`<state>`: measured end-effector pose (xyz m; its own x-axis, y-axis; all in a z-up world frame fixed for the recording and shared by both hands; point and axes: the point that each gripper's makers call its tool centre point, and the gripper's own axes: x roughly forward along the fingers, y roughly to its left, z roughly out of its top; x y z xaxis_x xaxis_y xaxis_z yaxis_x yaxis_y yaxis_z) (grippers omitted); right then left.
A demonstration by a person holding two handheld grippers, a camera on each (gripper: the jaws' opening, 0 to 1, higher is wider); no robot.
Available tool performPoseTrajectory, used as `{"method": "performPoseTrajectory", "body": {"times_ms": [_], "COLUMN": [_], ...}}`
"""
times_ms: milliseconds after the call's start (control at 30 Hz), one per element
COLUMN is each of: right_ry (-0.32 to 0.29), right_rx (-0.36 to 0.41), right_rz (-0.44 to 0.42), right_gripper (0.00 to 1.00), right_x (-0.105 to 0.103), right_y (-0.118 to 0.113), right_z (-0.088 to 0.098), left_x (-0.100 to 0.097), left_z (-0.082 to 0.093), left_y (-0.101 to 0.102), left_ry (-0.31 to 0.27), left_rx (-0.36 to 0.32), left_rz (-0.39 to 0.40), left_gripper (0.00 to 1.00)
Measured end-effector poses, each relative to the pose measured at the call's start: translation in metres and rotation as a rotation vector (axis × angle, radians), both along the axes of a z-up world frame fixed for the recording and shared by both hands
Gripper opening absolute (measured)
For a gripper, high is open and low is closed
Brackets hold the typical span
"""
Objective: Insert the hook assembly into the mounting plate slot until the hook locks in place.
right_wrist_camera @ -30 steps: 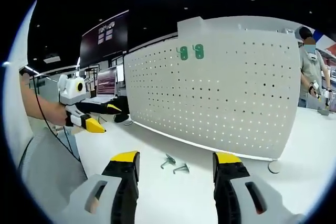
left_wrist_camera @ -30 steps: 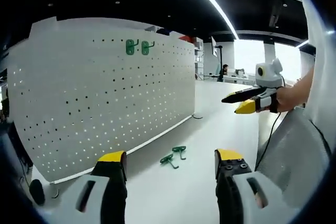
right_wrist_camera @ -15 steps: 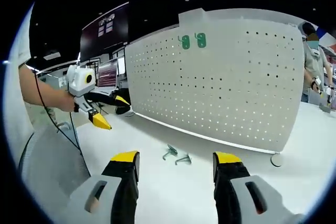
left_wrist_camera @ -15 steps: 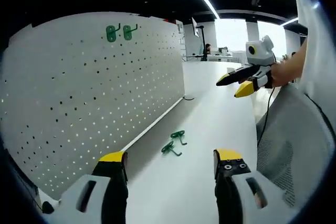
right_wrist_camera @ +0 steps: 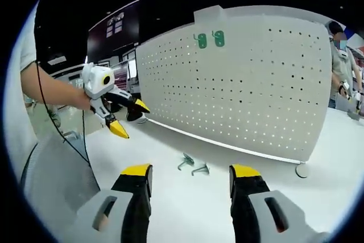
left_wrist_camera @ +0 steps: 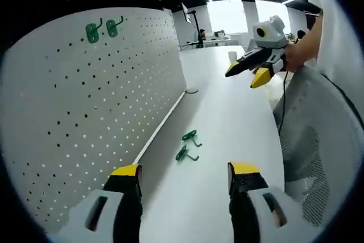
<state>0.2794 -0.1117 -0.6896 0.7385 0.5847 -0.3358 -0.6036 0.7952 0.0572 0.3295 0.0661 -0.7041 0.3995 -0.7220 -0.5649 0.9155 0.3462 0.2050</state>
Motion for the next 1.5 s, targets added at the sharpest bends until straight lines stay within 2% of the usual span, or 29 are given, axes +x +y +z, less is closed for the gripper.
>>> {"method": "performPoseTrajectory", "body": {"times_ms": [167, 300, 467, 700, 967, 1500], "right_ry": [-0.001, 0.003, 0.007, 0.016, 0.027, 0.033], "right_rx": [-0.015, -0.024, -0.029, -0.033, -0.024, -0.026], "right_rz": [0.008, 0.013, 0.013, 0.015, 0.015, 0.014], "right_gripper": [0.53, 0.53, 0.53, 0.53, 0.53, 0.53], "right_x": [-0.001, -0.001, -0.002, -0.002, -0.002, -0.003], "right_y": [0.002, 0.002, 0.002, 0.002, 0.002, 0.002], "right_z": [-0.001, -0.003, -0.004, -0.006, -0.008, -0.009], "left_x": [0.003, 0.003, 0.007, 0.015, 0.014, 0.033], "left_z": [-0.006, -0.013, -0.016, -0.023, -0.037, -0.046], "left_y": [-0.004, -0.004, -0.007, -0.010, -0.014, -0.029], "left_ry": [0.020, 0.036, 0.014, 0.018, 0.019, 0.016], "left_rx": [0.043, 0.104, 0.167, 0.217, 0.283, 0.347], "left_rz": [-0.049, -0.099, -0.179, -0.231, -0.302, -0.366], "left_gripper": [0.62, 0.62, 0.60, 0.60, 0.60, 0.59]}}
